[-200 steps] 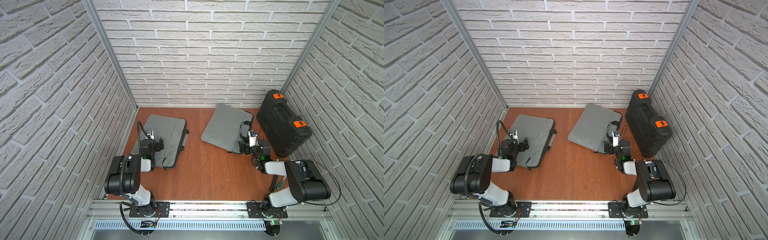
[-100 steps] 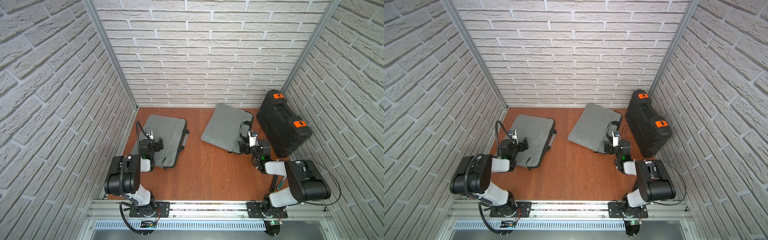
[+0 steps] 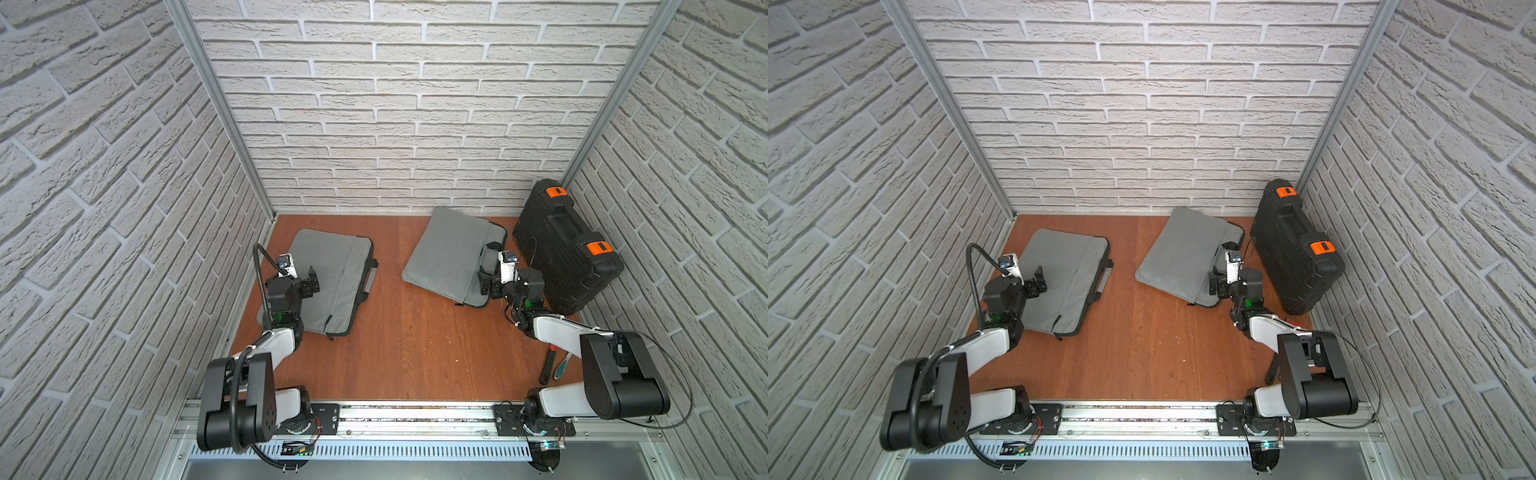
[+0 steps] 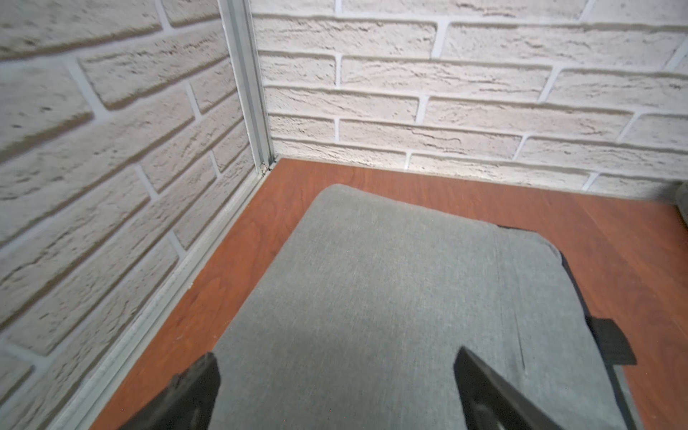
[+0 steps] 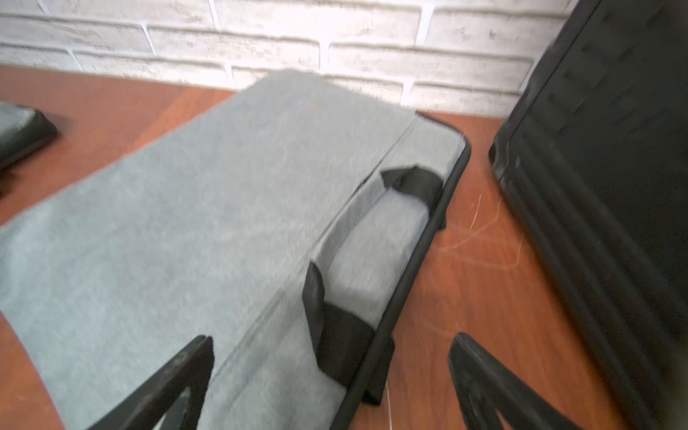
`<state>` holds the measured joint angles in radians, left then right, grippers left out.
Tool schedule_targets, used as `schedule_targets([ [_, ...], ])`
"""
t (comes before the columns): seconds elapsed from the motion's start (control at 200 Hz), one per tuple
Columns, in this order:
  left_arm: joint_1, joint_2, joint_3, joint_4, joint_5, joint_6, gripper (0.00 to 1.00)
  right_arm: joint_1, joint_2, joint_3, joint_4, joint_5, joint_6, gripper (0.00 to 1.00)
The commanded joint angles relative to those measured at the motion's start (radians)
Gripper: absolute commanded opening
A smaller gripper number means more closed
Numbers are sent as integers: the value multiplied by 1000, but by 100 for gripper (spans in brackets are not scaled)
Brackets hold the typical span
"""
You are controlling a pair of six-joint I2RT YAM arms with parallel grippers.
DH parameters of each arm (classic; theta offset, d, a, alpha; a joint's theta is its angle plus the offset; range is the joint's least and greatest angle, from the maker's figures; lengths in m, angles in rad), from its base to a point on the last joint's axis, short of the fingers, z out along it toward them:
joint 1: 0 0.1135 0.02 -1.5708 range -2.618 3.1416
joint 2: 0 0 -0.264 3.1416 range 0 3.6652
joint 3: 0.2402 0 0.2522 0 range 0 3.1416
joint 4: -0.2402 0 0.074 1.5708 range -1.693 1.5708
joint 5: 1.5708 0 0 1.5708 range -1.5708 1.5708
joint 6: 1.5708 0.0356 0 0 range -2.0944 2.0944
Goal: Open the zippered laptop bag and take out the laptop
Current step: Adjust the zippered laptop bag at the center of the board.
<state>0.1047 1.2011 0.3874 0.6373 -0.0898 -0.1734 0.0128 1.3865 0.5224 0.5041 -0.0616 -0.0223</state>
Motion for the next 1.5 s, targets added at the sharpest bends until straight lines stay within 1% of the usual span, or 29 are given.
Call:
schedule_targets([
  [0.0, 6, -96, 87, -204, -86, -55, 98, 16, -71, 63, -166, 45, 15, 100],
  [0.14, 29, -167, 195, -465, -141, -134, 98, 37, -132, 195, -407, 89, 95, 100],
  [0.255, 78, -154, 273, -639, -172, -235, 98, 80, -133, 316, -597, 94, 156, 100],
  [0.375, 137, -94, 367, -784, -179, -287, 98, 173, -133, 381, -700, 145, 194, 100],
  [0.48, 170, -20, 439, -879, -170, -304, 98, 228, -126, 410, -748, 133, 263, 100],
  [0.63, 233, 100, 515, -981, -97, -331, 98, 326, -92, 452, -805, 140, 336, 100],
  [0.705, 266, 162, 544, -1013, -58, -336, 98, 377, -66, 471, -830, 151, 370, 100],
  [0.88, 304, 244, 561, -1017, -37, -327, 98, 483, -10, 499, -844, 158, 441, 100],
  [1.03, 315, 315, 572, -1009, 49, -328, 98, 551, 41, 526, -836, 141, 483, 100],
  [1.25, 314, 351, 543, -988, 131, -345, 98, 618, 137, 580, -828, 82, 522, 94],
  [1.495, 305, 361, 509, -992, 179, -368, 98, 651, 213, 605, -792, 26, 552, 92],
])
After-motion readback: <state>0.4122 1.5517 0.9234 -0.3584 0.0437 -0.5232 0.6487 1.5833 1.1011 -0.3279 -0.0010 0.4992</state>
